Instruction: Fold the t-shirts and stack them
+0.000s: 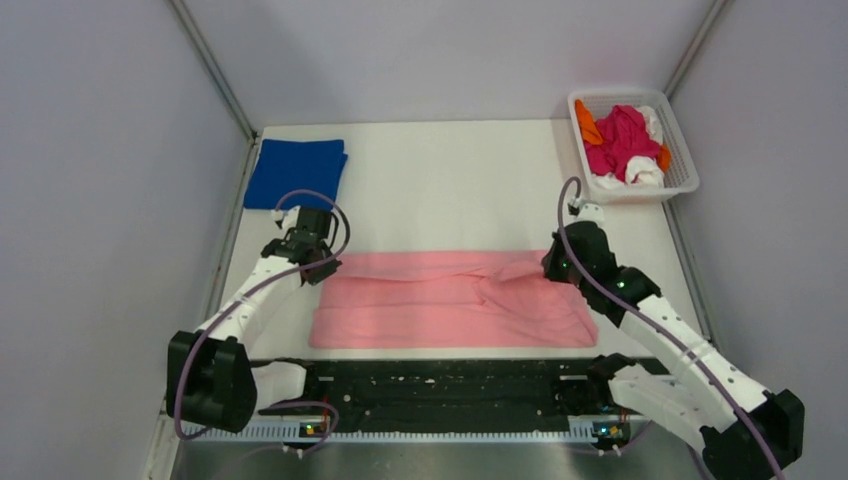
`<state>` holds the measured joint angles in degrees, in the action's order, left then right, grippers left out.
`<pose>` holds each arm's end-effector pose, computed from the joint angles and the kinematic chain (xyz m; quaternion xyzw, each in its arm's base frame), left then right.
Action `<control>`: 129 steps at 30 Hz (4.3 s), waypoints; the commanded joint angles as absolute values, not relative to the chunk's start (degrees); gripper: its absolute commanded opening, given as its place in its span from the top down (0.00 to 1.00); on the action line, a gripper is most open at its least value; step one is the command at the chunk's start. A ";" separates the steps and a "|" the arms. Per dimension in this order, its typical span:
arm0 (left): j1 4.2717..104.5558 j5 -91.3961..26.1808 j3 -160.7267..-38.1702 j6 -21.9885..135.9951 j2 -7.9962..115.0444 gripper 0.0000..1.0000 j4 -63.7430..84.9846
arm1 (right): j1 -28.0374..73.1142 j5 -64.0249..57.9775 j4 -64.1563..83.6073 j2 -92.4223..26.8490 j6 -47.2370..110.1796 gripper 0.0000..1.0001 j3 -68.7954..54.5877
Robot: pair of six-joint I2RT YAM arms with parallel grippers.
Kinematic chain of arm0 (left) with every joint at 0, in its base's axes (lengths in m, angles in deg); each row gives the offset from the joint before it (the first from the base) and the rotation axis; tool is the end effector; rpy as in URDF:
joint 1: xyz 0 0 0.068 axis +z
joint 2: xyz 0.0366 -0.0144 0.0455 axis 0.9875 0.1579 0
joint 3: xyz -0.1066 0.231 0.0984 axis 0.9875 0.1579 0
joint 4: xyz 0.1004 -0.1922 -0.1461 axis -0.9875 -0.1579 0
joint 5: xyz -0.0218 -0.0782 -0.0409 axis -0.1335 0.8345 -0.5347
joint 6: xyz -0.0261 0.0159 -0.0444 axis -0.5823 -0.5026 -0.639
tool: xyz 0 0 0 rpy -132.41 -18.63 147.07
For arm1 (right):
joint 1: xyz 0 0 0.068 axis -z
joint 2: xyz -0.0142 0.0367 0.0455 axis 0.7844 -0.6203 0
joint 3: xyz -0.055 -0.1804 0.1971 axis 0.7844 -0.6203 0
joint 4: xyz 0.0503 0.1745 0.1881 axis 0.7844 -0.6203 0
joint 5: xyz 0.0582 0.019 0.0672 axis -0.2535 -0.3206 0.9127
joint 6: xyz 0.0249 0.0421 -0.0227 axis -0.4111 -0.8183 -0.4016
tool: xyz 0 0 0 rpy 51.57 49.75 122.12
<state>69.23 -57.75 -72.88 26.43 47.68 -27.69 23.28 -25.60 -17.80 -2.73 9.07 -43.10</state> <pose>0.2272 -0.0364 0.2225 -0.2876 0.9123 0.0112 0.2913 0.1711 0.0821 0.2603 0.0620 0.8964 0.1007 0.4272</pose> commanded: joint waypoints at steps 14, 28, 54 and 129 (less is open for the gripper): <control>69.22 -63.42 -80.97 24.58 47.21 1.00 -29.38 | 22.70 -22.47 -25.87 0.57 11.12 1.00 -37.53; 69.22 -66.26 -70.64 20.08 45.26 1.00 -33.07 | 22.51 -14.35 -33.96 5.31 2.74 0.96 -44.30; 66.46 -38.81 -72.14 25.61 49.53 0.09 -22.27 | 18.71 -4.66 -17.74 -7.27 -3.20 0.03 -47.72; 28.95 -47.75 -61.42 13.69 36.83 0.06 -18.14 | 26.31 -6.66 -7.12 -7.58 1.85 0.02 -48.99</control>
<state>28.90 -47.39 -61.34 14.91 36.53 -20.65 28.81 -7.29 -5.84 -15.41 5.97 -46.31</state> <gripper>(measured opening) 0.943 0.986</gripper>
